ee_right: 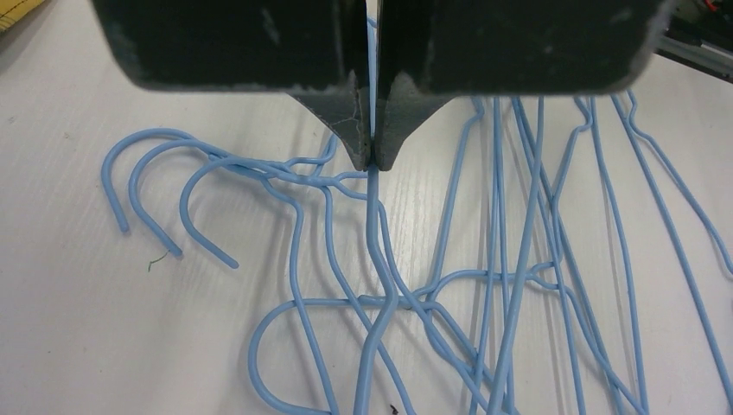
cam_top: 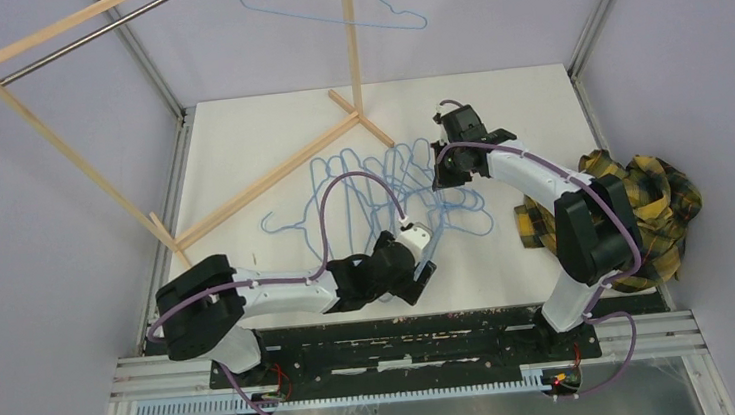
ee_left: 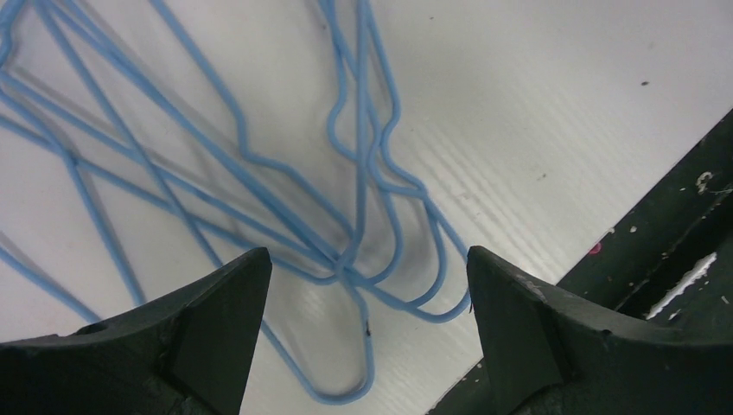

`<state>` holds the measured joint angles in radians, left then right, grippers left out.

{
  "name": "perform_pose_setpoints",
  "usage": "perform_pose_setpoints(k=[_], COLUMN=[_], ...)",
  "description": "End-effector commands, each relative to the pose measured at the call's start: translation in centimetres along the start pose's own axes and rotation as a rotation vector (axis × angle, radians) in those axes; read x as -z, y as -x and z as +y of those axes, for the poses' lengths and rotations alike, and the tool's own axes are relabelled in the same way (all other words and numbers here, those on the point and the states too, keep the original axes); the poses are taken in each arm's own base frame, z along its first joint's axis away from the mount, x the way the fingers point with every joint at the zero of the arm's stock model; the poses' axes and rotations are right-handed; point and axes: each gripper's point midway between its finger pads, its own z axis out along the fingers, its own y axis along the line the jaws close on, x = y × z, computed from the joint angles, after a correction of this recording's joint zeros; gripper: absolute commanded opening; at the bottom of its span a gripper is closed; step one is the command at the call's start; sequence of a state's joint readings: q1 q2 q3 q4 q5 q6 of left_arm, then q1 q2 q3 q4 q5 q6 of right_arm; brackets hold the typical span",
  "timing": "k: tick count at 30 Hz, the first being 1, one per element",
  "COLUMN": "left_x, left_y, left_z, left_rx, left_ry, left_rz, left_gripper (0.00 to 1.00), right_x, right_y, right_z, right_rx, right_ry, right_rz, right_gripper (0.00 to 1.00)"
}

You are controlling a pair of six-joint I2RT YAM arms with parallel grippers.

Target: Organize the hangers

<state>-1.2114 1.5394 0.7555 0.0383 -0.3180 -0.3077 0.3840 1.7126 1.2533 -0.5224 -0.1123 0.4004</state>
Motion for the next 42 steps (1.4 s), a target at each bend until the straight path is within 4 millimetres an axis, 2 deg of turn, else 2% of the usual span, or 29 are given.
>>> perform_pose_setpoints(k=[1,5,13,18,28,29,32,33,40,42], left_x=[-0.9,-1.6,-3.0,-3.3,-2.7,-2.6,-2.1,-2.0,-1.5,-1.3], left_y=[2.2,1.4,-0.5,-0.4,0.8,1.0,1.3,1.4,1.5,1.7], left_z=[-1.1,-1.1,-0.9,-1.2,-1.4,-1.4,-0.9,-0.8,-0.1,0.1], left_rx=[-0.009,-0.013,-0.005,-0.002,-0.004,-0.004,-0.014,-0.018,-0.039,-0.034], left_ry=[0.012,0.026,0.036,0.028,0.023,0.025,0.044,0.055,0.083,0.095], left_rz=[-0.05,-0.036,-0.01,-0.012,-0.024,-0.026,-0.022,-0.022,-0.01,-0.017], left_gripper=[0.9,0.9,0.9,0.83,0.57,0.48,0.1,0.04,0.03,0.03], right_x=[1.9,3.0,6.5,7.9,9.5,9.5,9.7,9.7,8.8,8.5], right_y=[1.7,2.1,3.2,3.0,2.9,2.9,3.1,3.1,2.6,2.4], right_z=[1.4,1.7,3.4,4.7,5.8,5.8,5.8,5.8,5.6,5.2], right_rx=[-0.008,-0.003,0.019,0.026,0.028,0.029,0.031,0.032,0.036,0.038], right_ry=[0.047,0.061,0.127,0.193,0.251,0.251,0.249,0.249,0.243,0.231], right_rz=[-0.048,-0.063,-0.103,-0.094,-0.095,-0.096,-0.1,-0.101,-0.08,-0.073], right_gripper=[0.01,0.01,0.01,0.01,0.01,0.01,0.01,0.01,0.01,0.06])
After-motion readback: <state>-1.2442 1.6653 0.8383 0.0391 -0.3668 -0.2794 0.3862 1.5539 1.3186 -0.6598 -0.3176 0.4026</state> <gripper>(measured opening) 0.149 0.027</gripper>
